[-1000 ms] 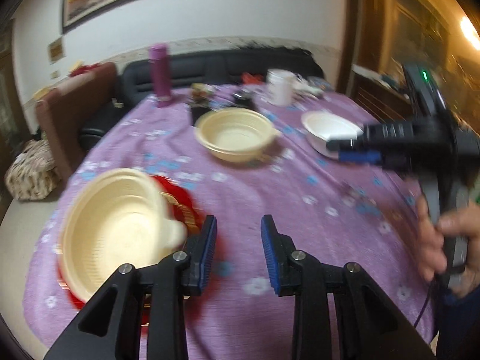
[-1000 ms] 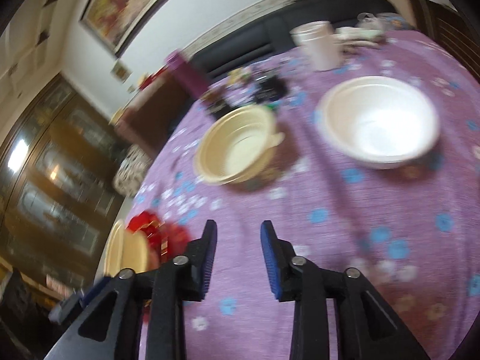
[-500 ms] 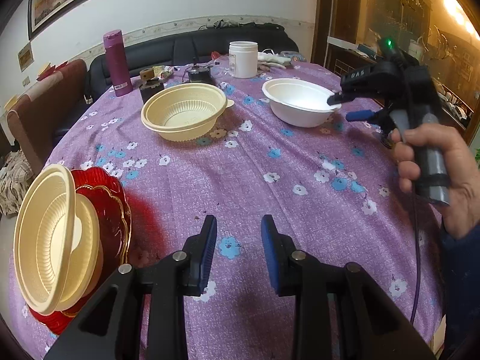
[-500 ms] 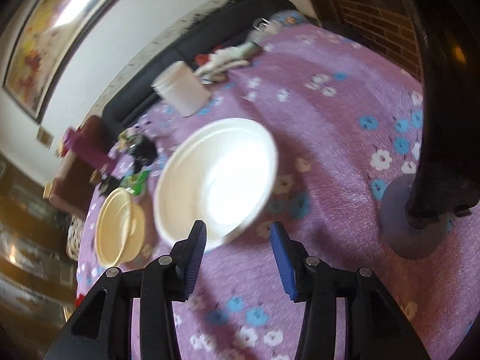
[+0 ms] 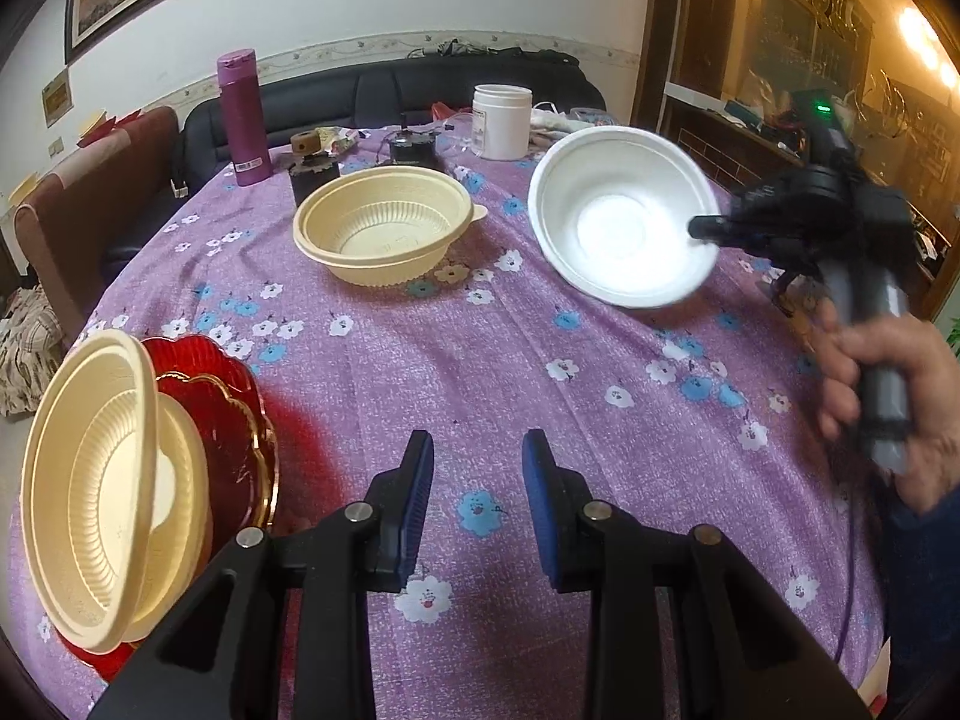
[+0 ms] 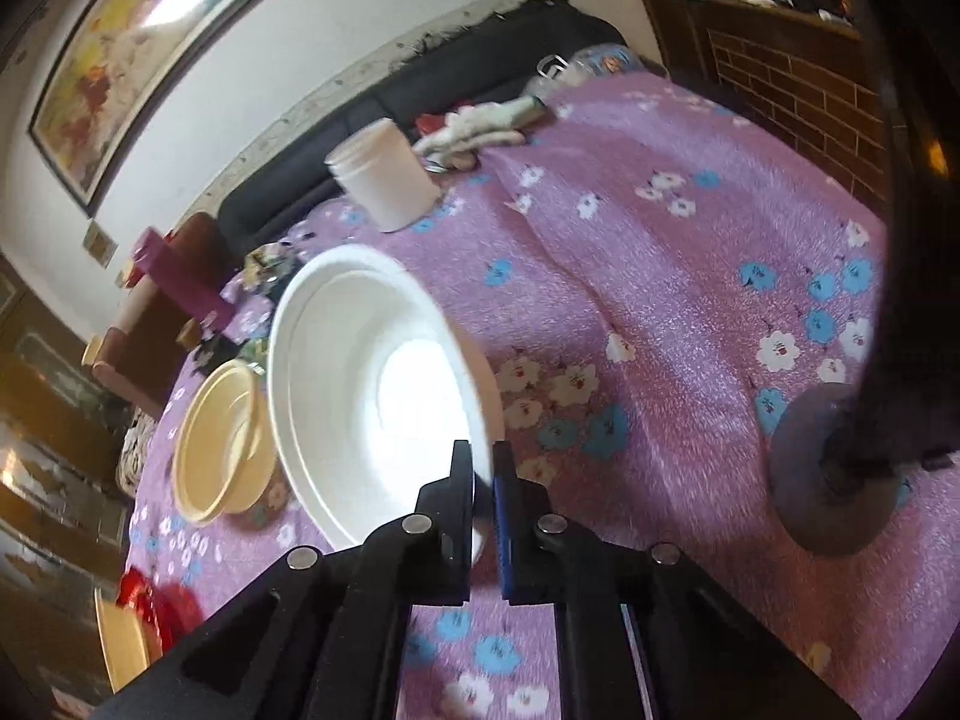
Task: Organize plates and bowls
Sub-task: 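Move the right gripper to the small white bowl and grasp its rim, then carry the small white bowl with the right gripper over the plate stack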
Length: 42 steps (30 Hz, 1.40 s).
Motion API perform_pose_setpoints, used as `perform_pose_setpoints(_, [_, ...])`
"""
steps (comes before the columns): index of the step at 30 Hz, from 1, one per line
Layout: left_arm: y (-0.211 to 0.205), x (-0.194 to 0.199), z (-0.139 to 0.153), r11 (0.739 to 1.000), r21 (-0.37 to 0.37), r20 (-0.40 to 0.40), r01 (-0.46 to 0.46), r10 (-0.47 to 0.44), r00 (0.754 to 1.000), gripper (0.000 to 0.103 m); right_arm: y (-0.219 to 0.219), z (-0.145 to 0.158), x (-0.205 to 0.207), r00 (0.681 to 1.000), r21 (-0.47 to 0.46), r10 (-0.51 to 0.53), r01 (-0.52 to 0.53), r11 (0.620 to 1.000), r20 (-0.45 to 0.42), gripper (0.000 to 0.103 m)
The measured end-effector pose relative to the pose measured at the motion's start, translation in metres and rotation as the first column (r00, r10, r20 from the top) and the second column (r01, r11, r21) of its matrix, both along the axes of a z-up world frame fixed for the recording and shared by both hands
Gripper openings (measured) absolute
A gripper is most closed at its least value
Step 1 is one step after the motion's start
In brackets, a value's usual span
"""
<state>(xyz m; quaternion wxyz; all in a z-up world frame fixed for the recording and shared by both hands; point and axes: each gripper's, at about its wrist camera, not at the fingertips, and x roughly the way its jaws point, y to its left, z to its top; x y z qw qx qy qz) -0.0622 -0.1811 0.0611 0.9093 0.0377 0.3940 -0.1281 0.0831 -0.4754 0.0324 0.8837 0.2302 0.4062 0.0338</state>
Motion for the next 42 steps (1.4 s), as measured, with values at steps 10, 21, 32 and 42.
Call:
perform_pose_setpoints(10, [0.025, -0.015, 0.025, 0.998, -0.049, 0.055, -0.042, 0.045, 0.997, 0.032, 0.042, 0.034, -0.072, 0.969, 0.045, 0.234, -0.238, 0.970, 0.073, 0.006])
perform_pose_setpoints(21, [0.026, -0.007, 0.022, 0.997, -0.067, 0.028, -0.040, 0.042, 0.999, 0.039, 0.078, -0.007, -0.080, 0.934, 0.070, 0.356, -0.353, 0.933, -0.041, 0.010])
perform_pose_setpoints(32, [0.000, 0.009, 0.010, 1.000, -0.018, 0.026, -0.017, 0.017, 1.000, 0.039, 0.063, 0.001, -0.096, 0.954, 0.026, 0.299, -0.299, 0.954, 0.026, 0.025])
perform_pose_setpoints(42, [-0.009, 0.033, -0.013, 0.998, 0.034, 0.020, -0.049, 0.048, 0.999, 0.018, 0.072, -0.009, -0.093, 0.953, 0.008, 0.303, -0.304, 0.953, 0.016, 0.022])
